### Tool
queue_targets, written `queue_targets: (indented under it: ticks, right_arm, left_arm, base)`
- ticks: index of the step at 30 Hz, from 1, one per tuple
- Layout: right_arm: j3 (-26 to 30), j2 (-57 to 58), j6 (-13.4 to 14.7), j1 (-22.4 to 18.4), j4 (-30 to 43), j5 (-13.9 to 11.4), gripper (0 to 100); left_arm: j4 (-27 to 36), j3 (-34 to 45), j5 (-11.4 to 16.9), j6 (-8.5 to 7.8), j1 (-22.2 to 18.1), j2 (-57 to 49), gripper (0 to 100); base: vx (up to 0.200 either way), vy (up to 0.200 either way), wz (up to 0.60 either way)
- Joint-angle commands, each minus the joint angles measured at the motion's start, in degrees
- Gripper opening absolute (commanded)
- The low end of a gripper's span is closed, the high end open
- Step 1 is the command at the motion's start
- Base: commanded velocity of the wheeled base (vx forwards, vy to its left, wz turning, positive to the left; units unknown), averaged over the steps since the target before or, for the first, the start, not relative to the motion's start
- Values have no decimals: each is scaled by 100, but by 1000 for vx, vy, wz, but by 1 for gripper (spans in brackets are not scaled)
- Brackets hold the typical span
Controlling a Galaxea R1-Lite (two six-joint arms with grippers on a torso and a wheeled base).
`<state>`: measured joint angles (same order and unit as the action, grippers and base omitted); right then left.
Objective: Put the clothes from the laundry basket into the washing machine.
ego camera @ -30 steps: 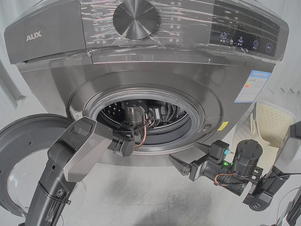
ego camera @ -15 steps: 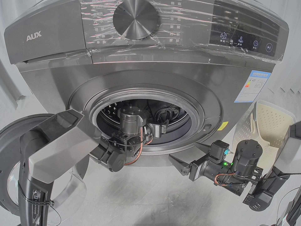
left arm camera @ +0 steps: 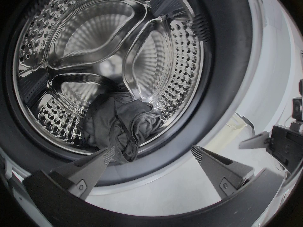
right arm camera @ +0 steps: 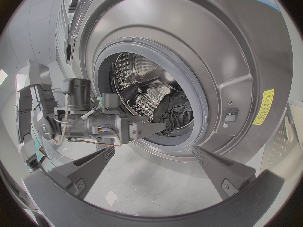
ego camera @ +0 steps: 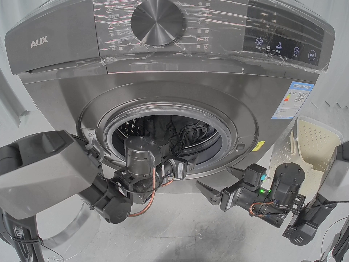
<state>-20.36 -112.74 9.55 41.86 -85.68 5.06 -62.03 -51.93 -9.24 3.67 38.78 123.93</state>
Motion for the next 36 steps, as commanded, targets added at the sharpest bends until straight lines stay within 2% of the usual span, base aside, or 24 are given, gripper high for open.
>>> queue_targets:
  ticks: [1,3,4,8,12,15,19,20,25,29,31,33,35,36]
  right_arm:
    - [181,200,-58,6,7,-40,100]
    - [278,323,-93,24,7,-49,100]
    - [278,323,-93,24,7,-49,100]
    - [594,806,-216,-20,16,-40,100]
    - [876,1500,-269,-55,112,-40,100]
    - [1113,1931,-269,-3,139,-14,100]
    - [1394,2327,-287,-126,332,39,100]
    - [1500,2494,-295,-266,420,39,100]
    - [1816,2942,-322,-574,455,65,100]
    - [2036,3302,-348,-926,543,101,100]
    - [2036,3557,-515,-1699,877,250,100]
    - [2036,3900,-744,-2244,1150,188,100]
    - [2036,4120,-814,-2349,1352,118,100]
    - [2036,4550,-849,-2358,1826,101,100]
  left_arm:
    - [-73,1124,159,11,455,-1029,100]
    - [-64,1607,247,37,692,-1459,100]
    - [-64,1607,247,37,692,-1459,100]
    - [-126,2618,238,204,1185,-2470,100]
    - [-126,3356,282,257,1229,-3411,100]
    - [-126,3638,177,240,1150,-3815,100]
    - [-117,4015,1,213,1150,-4272,100]
    - [-126,4130,-122,204,1150,-4448,100]
    - [-55,4305,-271,196,1114,-5212,100]
    - [24,4472,-271,99,736,-5775,100]
    - [121,4631,-262,37,534,-6100,100]
    - [191,4815,-245,-7,306,-6381,100]
    - [226,4912,-210,-33,183,-6548,100]
    - [296,4991,-210,-103,25,-6803,100]
  base:
    - [0,0,0]
    - [0,0,0]
    - [0,0,0]
    - [0,0,0]
    - [0,0,0]
    - [0,0,0]
    - [0,0,0]
    - [0,0,0]
    - [0,0,0]
    - [-200,0,0]
    - [-200,0,0]
    - [-200,0,0]
    - [-200,0,0]
    - [-200,0,0]
